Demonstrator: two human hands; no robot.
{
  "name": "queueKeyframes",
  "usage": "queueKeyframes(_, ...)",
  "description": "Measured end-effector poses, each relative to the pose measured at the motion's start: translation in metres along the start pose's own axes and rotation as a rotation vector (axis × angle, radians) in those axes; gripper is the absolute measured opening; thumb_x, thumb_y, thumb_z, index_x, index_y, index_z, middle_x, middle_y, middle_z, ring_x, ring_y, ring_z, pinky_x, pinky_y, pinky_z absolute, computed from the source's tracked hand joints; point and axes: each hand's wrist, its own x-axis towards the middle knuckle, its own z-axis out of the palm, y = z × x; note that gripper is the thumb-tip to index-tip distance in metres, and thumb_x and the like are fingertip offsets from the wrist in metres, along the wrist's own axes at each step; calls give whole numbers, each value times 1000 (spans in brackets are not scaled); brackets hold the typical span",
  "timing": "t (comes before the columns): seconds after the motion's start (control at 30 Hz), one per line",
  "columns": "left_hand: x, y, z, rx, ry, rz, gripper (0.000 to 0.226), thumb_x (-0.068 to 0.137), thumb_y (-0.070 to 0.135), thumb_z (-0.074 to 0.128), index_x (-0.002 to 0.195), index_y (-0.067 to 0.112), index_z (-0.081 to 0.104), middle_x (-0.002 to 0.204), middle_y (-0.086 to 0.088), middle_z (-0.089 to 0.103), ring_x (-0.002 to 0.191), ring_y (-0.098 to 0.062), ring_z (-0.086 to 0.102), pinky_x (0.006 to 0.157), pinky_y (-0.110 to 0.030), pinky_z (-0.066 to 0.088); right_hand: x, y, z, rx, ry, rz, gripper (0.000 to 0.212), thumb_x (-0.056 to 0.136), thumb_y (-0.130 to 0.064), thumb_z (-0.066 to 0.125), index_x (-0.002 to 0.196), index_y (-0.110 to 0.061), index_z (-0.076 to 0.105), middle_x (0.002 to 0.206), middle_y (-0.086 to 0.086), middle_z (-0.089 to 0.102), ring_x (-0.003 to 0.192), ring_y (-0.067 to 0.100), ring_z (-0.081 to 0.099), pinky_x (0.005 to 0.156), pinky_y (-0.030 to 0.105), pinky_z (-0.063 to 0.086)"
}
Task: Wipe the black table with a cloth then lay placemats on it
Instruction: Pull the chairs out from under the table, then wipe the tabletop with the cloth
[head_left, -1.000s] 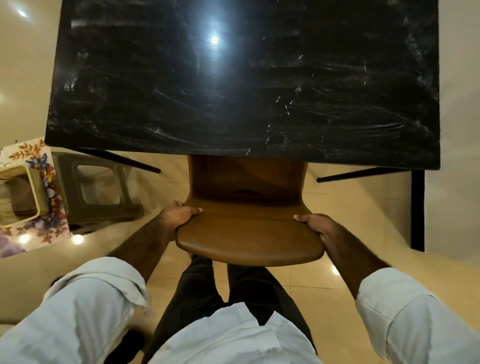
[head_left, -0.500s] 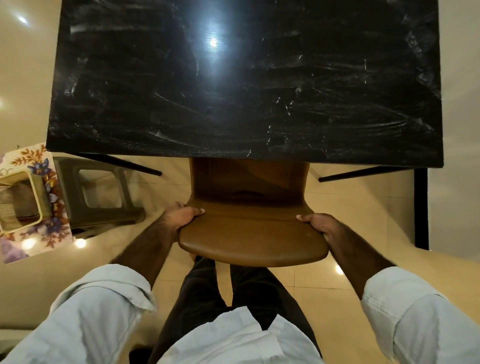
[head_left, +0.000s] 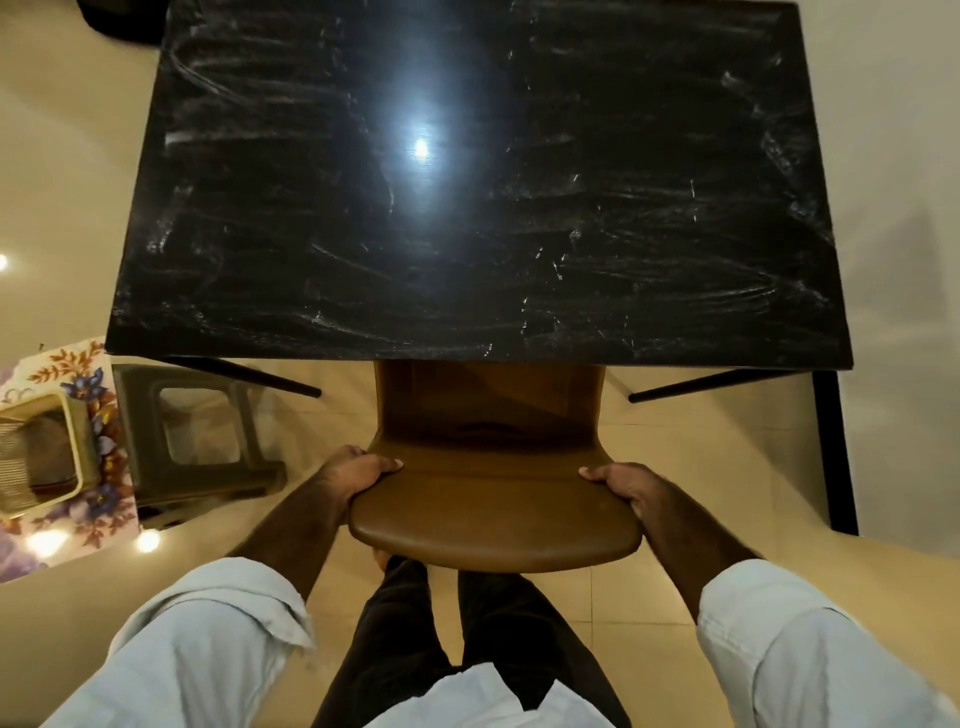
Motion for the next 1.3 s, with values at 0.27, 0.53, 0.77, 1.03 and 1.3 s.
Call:
queueKeyframes(0.27, 1, -2, -2, 64, -5, 6, 50, 95, 31, 86, 127, 12, 54, 105, -16, 70, 90, -34, 74, 65, -38, 58, 13, 4, 0, 28, -25, 12, 53, 100, -36, 79, 138, -7, 56, 103, 19, 71, 91, 40, 72, 66, 43, 56)
queueKeyframes(0.53, -20, 10, -8, 155, -111, 111, 61, 99, 39, 81, 144, 17, 46, 109, -8, 63, 98, -28, 71, 70, -39, 59, 5, 5, 6, -209, 129, -215, 70, 98, -42, 80, 150, -4, 52, 124, 19, 71, 95, 30, 72, 81, 44, 63)
queueKeyframes(0.77, -61, -11, -5, 567, -53, 489, 90, 95, 60, 76, 167, 26, 36, 159, -8, 47, 136, -29, 57, 109, -48, 57, -33, 31, 34, -595, 344, -386, 94, 85, -79, 66, 160, -29, 42, 145, 10, 58, 128, 36, 61, 102, 51, 57)
queueKeyframes(1.03, -109, -77, -40, 751, 15, 773, 74, 100, 72, 51, 161, 30, 45, 157, -1, 52, 132, -24, 56, 110, -48, 54, -124, 96, 113, -844, 690, -586, 75, 105, -75, 23, 157, -27, 48, 172, 14, 35, 157, 44, 30, 124, 61, 33)
queueKeyframes(1.3, -150, -137, -75, 950, 174, 924, 86, 102, 65, 60, 172, 33, 20, 170, -4, 45, 153, -32, 43, 117, -51, 46, -178, 130, 189, -939, 716, -678, 87, 105, -77, 27, 174, -24, 21, 181, 15, 17, 166, 47, 11, 131, 62, 21)
